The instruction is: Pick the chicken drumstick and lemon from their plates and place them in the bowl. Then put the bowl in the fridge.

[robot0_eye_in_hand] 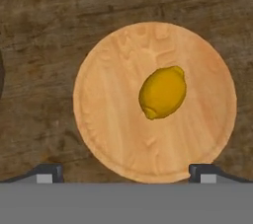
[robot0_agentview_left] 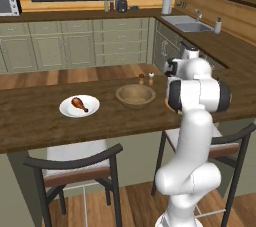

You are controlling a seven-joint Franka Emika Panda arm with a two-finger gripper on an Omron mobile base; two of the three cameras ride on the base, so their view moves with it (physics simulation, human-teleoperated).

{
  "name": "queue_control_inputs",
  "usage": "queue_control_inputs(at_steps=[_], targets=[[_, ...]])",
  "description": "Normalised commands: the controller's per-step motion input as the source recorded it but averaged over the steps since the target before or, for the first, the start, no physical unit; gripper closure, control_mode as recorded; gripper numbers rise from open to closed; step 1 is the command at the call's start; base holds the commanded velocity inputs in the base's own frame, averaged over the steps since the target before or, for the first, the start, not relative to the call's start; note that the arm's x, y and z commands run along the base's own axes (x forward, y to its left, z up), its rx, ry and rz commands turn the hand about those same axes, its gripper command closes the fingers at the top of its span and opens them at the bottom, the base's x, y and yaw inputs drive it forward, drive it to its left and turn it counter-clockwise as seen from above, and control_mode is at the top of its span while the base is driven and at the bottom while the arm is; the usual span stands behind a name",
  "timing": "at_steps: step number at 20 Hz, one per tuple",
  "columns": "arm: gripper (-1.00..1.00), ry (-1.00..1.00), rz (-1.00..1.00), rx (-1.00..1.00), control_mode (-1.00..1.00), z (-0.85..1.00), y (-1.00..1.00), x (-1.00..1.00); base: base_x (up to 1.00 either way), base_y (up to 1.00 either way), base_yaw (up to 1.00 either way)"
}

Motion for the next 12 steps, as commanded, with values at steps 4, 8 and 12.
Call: queue_control_inputs(at_steps=[4,8,12], targets=[[-1.0,0.0,-0.08,0.01,-1.0,-0.14,-0.06,0.09,0.0,0.0,0.0],[-1.0,-0.09,-0.2,0.0,-1.0,-0.46,-0.07,0.4,0.0,0.0,0.0],[-1.0,-0.02,-0.16,-0.02,-1.0,-0.44,-0.12,0.47,0.0,0.0,0.0]])
